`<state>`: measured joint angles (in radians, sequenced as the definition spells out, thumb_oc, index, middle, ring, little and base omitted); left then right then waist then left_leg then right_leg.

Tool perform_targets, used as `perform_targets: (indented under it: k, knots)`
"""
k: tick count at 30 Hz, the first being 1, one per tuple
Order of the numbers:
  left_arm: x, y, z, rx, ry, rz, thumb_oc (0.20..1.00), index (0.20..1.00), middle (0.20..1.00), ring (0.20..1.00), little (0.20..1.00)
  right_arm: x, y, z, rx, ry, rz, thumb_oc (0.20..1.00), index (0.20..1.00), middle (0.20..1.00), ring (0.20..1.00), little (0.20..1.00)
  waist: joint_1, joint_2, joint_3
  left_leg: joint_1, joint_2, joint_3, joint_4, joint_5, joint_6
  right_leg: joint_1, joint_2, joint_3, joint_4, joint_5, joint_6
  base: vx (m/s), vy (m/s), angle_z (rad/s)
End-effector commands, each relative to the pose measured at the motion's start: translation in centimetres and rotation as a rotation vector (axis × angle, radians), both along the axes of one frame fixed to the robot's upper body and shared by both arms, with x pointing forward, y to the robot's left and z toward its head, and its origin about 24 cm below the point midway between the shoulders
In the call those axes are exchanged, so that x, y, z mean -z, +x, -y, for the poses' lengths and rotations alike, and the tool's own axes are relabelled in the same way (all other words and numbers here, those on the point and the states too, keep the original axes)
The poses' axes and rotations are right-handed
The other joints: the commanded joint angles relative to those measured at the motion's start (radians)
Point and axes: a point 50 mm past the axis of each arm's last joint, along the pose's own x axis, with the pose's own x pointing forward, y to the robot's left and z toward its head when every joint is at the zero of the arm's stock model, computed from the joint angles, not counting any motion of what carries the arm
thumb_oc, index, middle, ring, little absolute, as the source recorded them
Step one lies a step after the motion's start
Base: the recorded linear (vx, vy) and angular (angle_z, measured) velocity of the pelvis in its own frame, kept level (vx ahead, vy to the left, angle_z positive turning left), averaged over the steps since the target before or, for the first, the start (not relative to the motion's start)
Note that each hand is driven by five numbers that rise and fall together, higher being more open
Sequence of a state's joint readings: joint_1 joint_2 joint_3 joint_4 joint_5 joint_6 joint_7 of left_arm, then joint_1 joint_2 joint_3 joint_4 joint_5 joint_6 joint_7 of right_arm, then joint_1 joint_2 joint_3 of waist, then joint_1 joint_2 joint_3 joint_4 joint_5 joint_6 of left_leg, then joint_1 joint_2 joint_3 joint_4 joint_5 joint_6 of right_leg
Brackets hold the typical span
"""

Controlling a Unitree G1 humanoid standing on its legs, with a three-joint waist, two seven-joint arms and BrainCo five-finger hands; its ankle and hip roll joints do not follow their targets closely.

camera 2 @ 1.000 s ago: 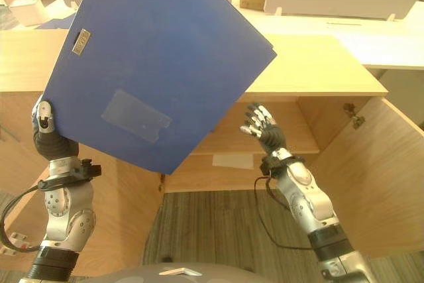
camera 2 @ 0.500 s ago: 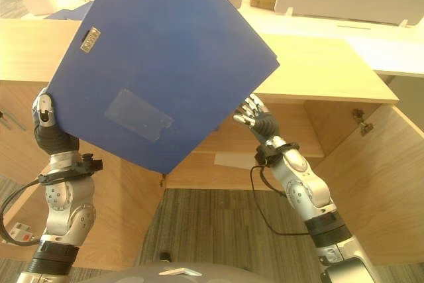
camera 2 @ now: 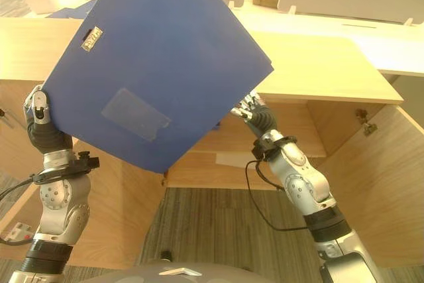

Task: Put the empty folder in the office cabinet

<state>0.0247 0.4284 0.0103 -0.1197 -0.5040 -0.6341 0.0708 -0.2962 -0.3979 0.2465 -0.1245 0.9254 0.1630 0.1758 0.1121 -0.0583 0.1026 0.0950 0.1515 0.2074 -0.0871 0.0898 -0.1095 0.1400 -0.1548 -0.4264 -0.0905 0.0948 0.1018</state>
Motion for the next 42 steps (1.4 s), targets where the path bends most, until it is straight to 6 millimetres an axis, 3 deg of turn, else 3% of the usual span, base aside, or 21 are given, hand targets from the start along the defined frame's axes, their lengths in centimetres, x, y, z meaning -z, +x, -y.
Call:
perform_targets:
  k: [1,6,9,15,20,32,35,42]
  knots:
    - [-3.5,1.2,0.6,0.031,0.121,0.160,0.200,0.200,0.200,0.200,0.200,-4.7,0.4,-0.7,-0.065,0.011,0.173,1.000,1.000,1.000,1.000,1.000,0.022,0.016,-0.041,0.025,0.026,-0.040,0.000,-0.079,0.005,0.039,-0.106,0.006,0.003,-0.055,0.075,0.00,0.000,0.00]
    - [-3.8,1.3,0.2,0.002,0.132,0.167,0.200,0.200,0.200,0.200,0.200,-5.5,1.0,-0.6,-0.034,-0.084,0.209,1.000,1.000,1.000,1.000,1.000,0.027,0.012,-0.042,0.024,0.024,-0.045,0.000,-0.079,0.005,0.042,-0.107,0.002,0.003,-0.055,0.075,0.01,0.007,0.06]
    - [-4.2,1.1,-0.6,-0.059,0.165,0.179,0.200,0.200,0.200,0.200,0.200,-4.5,1.0,1.2,0.054,-0.173,0.197,1.000,1.000,1.000,1.000,1.000,0.019,0.010,-0.043,0.024,0.024,-0.043,0.000,-0.079,0.005,0.040,-0.108,0.005,0.003,-0.053,0.077,0.00,0.018,0.04]
    - [-3.6,0.6,-2.2,-0.149,0.209,0.138,0.200,0.200,0.200,0.200,0.200,-1.6,-0.6,4.4,0.093,-0.180,0.147,1.000,1.000,1.000,1.000,1.000,-0.008,0.013,-0.039,0.027,0.025,-0.029,0.000,-0.081,0.006,0.031,-0.110,0.023,0.003,-0.050,0.081,0.00,0.001,0.00]
    - [-3.1,0.5,-2.4,-0.157,0.221,0.116,0.200,0.200,0.200,0.200,0.200,-1.5,-1.0,5.0,0.086,-0.159,0.163,1.000,1.000,1.000,1.000,1.000,-0.017,0.014,-0.038,0.029,0.027,-0.025,0.000,-0.081,0.004,0.027,-0.109,0.029,0.003,-0.049,0.081,-0.01,-0.009,-0.08]
    - [-3.0,0.9,-1.7,-0.139,0.213,0.111,0.200,0.200,0.200,0.200,0.200,-2.2,-0.9,3.8,0.034,-0.135,0.183,1.000,1.000,1.000,1.000,1.000,-0.015,0.017,-0.038,0.031,0.029,-0.025,0.000,-0.081,0.001,0.029,-0.109,0.029,0.003,-0.053,0.081,0.00,-0.001,-0.01]
    - [-2.8,1.7,0.0,-0.066,0.167,0.103,0.200,0.200,0.200,0.200,0.200,-3.8,-0.1,1.2,-0.018,-0.040,0.192,1.000,1.000,1.000,1.000,1.000,-0.002,0.018,-0.040,0.029,0.029,-0.033,0.000,-0.079,-0.001,0.032,-0.106,0.021,0.003,-0.053,0.080,0.00,0.000,0.00]
    - [-2.8,2.3,2.0,0.004,0.077,0.132,0.200,0.200,0.200,0.200,0.200,-5.4,0.7,-2.5,-0.068,0.025,0.175,1.000,1.000,1.000,1.000,1.000,0.016,0.018,-0.043,0.030,0.030,-0.041,0.000,-0.079,-0.001,0.038,-0.102,0.013,0.003,-0.057,0.075,0.00,0.000,0.00]
